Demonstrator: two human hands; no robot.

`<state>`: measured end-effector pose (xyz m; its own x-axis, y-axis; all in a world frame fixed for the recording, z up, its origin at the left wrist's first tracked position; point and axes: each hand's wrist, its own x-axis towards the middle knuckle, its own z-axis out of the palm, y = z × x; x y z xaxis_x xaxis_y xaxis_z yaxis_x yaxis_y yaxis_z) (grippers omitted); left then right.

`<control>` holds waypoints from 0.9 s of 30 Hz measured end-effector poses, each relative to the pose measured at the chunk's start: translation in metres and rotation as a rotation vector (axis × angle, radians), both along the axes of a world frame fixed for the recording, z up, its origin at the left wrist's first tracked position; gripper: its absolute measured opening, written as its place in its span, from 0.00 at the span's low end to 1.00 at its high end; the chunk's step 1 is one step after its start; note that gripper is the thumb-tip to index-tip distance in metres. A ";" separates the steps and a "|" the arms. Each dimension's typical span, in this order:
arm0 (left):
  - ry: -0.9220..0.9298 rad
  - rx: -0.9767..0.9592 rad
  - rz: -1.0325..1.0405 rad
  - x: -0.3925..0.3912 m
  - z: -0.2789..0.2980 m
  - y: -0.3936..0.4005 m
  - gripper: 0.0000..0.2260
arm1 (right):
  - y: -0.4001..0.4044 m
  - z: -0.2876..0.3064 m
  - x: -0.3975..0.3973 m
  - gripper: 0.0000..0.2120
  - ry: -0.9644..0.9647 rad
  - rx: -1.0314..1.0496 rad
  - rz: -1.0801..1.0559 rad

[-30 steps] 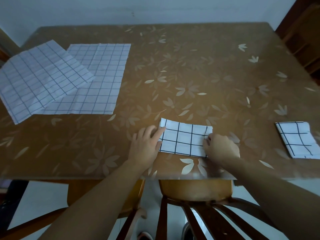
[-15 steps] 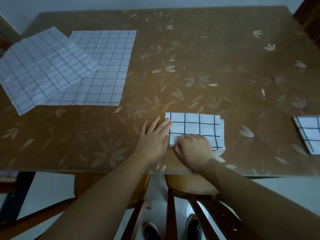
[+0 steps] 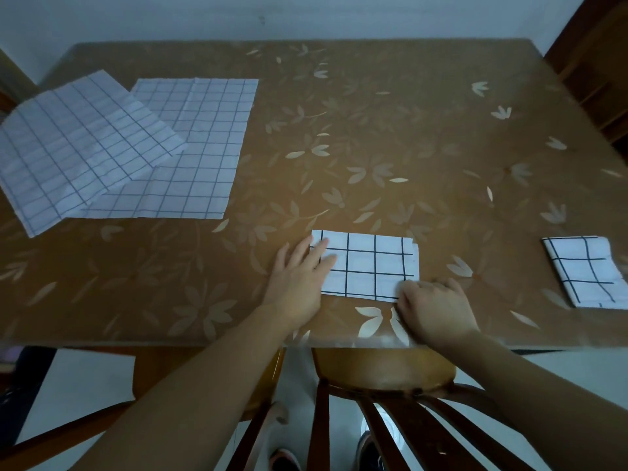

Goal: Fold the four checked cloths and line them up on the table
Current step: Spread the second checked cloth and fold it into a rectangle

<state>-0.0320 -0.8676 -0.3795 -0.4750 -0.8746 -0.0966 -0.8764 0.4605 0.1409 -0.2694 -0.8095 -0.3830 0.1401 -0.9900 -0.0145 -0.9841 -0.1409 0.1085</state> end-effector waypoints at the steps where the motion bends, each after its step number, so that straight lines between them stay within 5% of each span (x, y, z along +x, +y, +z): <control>1: 0.045 -0.034 -0.056 -0.009 0.004 0.006 0.22 | 0.000 0.003 0.001 0.11 0.008 0.046 -0.011; 5: 0.145 0.020 -0.172 -0.045 0.004 0.028 0.19 | -0.001 0.013 0.001 0.12 -0.121 0.160 -0.073; 9: 0.178 -0.001 -0.090 -0.055 0.002 0.030 0.17 | 0.006 0.009 -0.013 0.11 -0.294 0.017 0.027; 16: 0.253 0.012 -0.035 -0.061 -0.003 0.040 0.14 | -0.002 0.001 -0.023 0.06 -0.110 -0.159 0.374; 21: 0.302 0.015 0.032 -0.062 0.003 0.039 0.15 | -0.007 0.018 -0.016 0.08 -0.178 -0.188 0.360; 27: 0.404 0.066 0.198 -0.060 0.014 0.032 0.11 | 0.000 0.045 -0.020 0.12 -0.385 0.012 0.348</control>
